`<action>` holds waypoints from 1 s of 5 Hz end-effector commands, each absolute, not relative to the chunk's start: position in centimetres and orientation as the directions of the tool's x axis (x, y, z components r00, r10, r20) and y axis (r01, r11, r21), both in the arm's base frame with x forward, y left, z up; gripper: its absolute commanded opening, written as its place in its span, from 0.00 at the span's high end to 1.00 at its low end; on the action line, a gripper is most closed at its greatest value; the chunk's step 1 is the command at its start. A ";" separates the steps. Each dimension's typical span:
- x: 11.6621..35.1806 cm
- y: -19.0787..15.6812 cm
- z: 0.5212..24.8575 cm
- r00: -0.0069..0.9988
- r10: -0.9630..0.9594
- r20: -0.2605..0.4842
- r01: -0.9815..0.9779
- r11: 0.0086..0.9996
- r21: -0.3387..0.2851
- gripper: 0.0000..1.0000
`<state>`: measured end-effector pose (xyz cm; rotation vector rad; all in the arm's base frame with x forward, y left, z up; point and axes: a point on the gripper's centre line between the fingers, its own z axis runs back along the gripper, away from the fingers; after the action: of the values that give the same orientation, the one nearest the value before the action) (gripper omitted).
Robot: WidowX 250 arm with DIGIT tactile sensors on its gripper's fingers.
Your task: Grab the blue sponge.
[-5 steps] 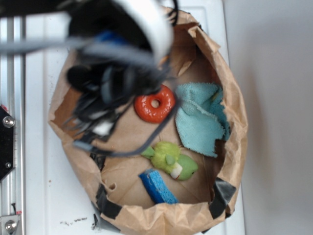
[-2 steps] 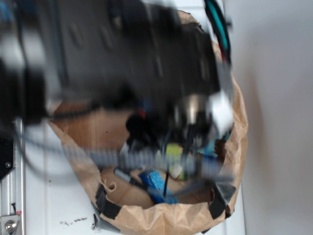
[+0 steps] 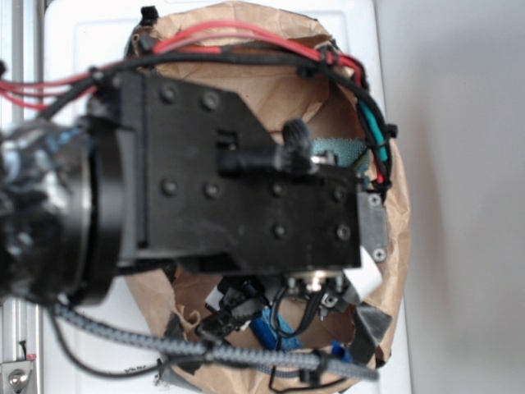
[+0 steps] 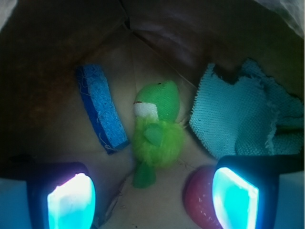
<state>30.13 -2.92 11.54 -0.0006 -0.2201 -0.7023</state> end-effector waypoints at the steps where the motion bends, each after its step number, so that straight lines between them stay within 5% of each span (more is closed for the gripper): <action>1: 30.3 -4.1 12.7 0.728 -0.645 0.233 0.643 0.760 0.094 0.00; 3: 29.1 -5.8 10.7 0.501 -0.809 0.307 0.783 0.575 0.238 0.00; 4: 29.4 -5.0 10.9 0.387 -0.829 0.404 0.856 0.486 0.177 0.00; 5: 30.5 -6.3 9.7 0.343 -0.862 0.374 0.875 0.437 0.206 0.00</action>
<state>30.37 -5.49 8.10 -0.0678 -0.4154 -1.1181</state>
